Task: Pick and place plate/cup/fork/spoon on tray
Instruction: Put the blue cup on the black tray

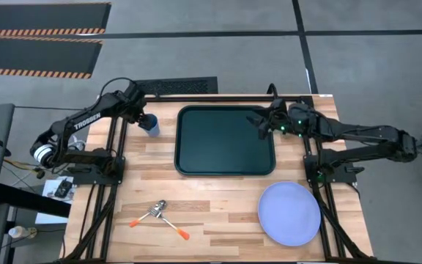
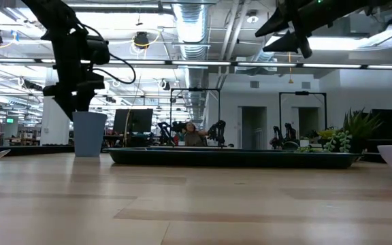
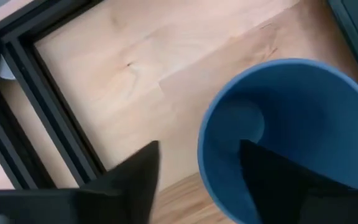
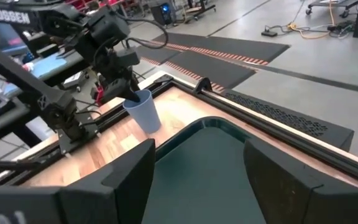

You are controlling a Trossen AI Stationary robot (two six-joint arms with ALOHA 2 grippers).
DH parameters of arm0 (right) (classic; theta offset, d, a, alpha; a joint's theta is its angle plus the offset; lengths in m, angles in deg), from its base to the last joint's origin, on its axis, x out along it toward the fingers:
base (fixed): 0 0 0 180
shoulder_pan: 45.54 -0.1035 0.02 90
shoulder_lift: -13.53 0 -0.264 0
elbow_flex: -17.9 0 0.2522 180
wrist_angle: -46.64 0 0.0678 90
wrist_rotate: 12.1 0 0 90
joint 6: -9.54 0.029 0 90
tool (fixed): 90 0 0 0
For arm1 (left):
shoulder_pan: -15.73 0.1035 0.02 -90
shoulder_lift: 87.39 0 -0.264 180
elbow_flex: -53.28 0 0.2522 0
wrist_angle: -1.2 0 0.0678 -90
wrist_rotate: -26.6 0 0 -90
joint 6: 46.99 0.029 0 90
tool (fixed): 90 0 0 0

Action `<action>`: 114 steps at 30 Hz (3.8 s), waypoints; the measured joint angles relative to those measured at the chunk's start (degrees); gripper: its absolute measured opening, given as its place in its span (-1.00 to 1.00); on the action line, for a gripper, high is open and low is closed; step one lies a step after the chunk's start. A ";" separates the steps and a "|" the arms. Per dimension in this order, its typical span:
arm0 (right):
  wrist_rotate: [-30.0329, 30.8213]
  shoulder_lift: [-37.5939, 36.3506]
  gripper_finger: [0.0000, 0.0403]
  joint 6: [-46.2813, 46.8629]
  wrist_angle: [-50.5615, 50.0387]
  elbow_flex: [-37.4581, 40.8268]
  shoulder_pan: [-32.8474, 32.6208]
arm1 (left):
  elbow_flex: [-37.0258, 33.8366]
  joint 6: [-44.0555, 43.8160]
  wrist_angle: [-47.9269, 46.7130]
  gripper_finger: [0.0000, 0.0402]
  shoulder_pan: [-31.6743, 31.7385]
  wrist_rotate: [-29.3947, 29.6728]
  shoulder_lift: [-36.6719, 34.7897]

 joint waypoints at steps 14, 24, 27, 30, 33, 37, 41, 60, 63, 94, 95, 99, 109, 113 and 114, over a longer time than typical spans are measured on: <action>0.11 0.65 0.34 0.39 -0.28 -0.04 0.27 | 1.02 -3.49 2.31 -0.98 -1.53 -1.73 1.30; -5.10 15.35 0.34 -6.16 5.20 -6.64 0.63 | 11.22 -10.32 1.24 -1.00 -7.88 -8.68 0.35; -8.46 21.30 0.34 -11.91 4.87 -12.80 0.62 | 13.85 -12.14 1.25 -1.00 -10.20 -8.76 0.35; -9.07 27.24 0.34 -12.51 0.35 -20.75 1.05 | 15.16 -14.20 1.49 -1.00 -12.68 -5.35 0.35; -8.16 33.48 0.34 -13.01 -5.80 -30.06 1.45 | 15.28 -17.07 2.73 -1.00 -15.46 0.83 0.37; -5.72 41.63 0.34 -13.03 -11.21 -41.53 1.42 | 15.28 -20.53 4.53 -1.00 -19.07 7.09 0.39; -5.73 48.25 0.34 -13.03 -11.44 -50.51 0.88 | 15.28 -22.13 8.18 -1.00 -23.02 11.59 0.39; -2.75 59.25 0.34 -16.48 -15.58 -62.07 -0.15 | 15.21 -15.79 16.14 -1.00 -30.06 21.06 0.42; -3.90 59.23 0.34 -16.64 -16.93 -62.07 -0.25 | 15.21 -7.63 18.44 -1.00 -30.03 20.36 0.42; -6.21 59.21 -0.38 -13.46 -27.80 -62.04 0.94 | 15.19 7.13 23.65 -0.92 -30.52 2.99 0.51; -6.21 59.29 -0.41 -13.56 -28.04 -62.01 0.96 | 15.23 7.13 24.01 -0.91 -30.58 2.28 0.45; -5.77 59.39 -0.68 -13.84 -28.51 -61.92 1.09 | 15.41 8.27 25.44 -0.91 -30.71 -3.36 0.34; -9.13 59.36 -0.97 -13.77 -30.83 -61.92 1.87 | 15.34 8.09 28.10 -0.99 -30.73 -7.47 0.39; -12.65 59.34 -0.98 -13.58 -31.35 -61.96 2.66 | 15.32 7.92 27.83 -0.97 -30.73 -5.73 0.42; -14.57 59.34 -0.98 -13.56 -31.74 -61.98 2.91 | 15.32 7.20 27.37 -0.97 -30.73 -3.97 0.42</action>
